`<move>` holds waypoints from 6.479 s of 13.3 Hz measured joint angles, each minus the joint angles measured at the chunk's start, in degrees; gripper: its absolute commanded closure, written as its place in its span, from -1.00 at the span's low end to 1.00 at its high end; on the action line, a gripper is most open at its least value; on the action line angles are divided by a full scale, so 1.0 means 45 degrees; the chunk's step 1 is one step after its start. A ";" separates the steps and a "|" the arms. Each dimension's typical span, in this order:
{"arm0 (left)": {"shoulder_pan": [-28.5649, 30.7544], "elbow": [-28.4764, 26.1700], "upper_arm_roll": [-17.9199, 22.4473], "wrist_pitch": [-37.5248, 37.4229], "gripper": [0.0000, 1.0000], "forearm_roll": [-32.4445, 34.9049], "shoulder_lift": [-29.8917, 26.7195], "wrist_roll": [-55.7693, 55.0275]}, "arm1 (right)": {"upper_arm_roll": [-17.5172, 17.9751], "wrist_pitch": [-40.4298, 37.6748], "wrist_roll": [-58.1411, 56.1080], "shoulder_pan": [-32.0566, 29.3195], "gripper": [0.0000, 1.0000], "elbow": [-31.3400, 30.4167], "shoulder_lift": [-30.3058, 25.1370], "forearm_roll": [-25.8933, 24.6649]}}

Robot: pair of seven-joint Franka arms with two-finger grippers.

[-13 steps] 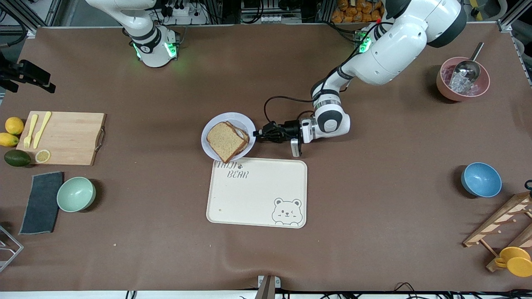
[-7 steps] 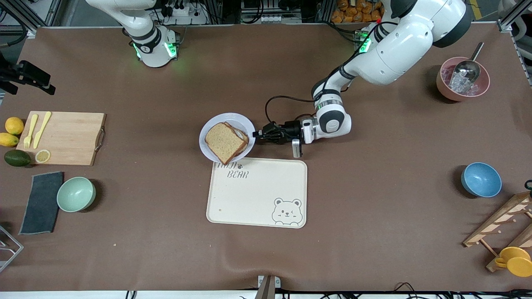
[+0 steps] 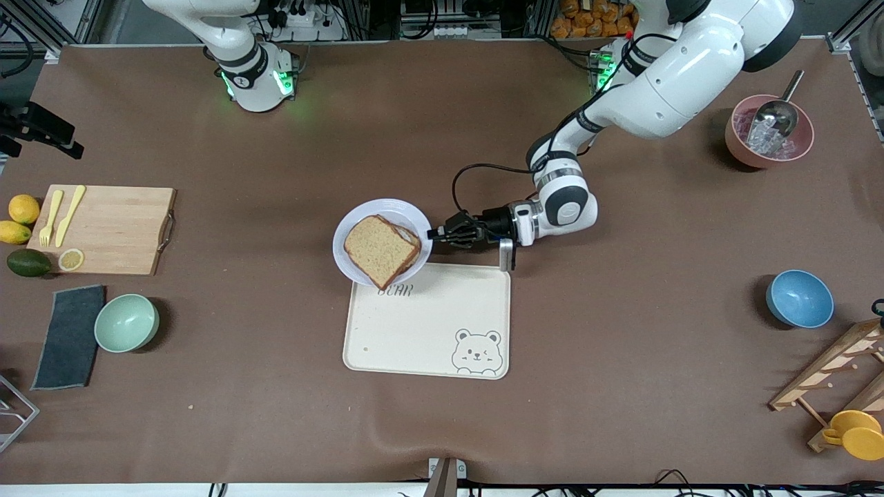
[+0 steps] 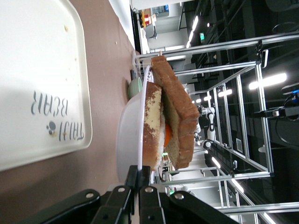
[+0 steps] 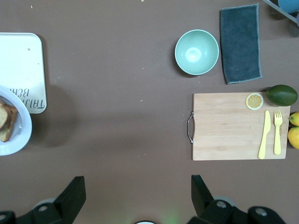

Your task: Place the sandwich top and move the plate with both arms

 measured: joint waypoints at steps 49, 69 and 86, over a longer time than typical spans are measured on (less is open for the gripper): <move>0.3183 0.2071 0.2423 -0.0491 -1.00 1.1238 -0.3389 -1.3818 | 0.0279 -0.0669 0.0568 -0.0108 -1.00 0.0798 0.0800 0.0288; 0.5030 0.6844 0.2478 -0.9553 -1.00 2.6261 -0.9082 -1.8679 | 0.0285 -0.0346 0.0709 0.0110 -1.00 0.0898 0.0935 0.0615; -0.0116 0.4432 0.6998 -0.8443 -1.00 2.6050 -1.0638 -2.0441 | 0.0281 -0.0418 0.0709 0.0116 -1.00 0.0898 0.0953 0.0615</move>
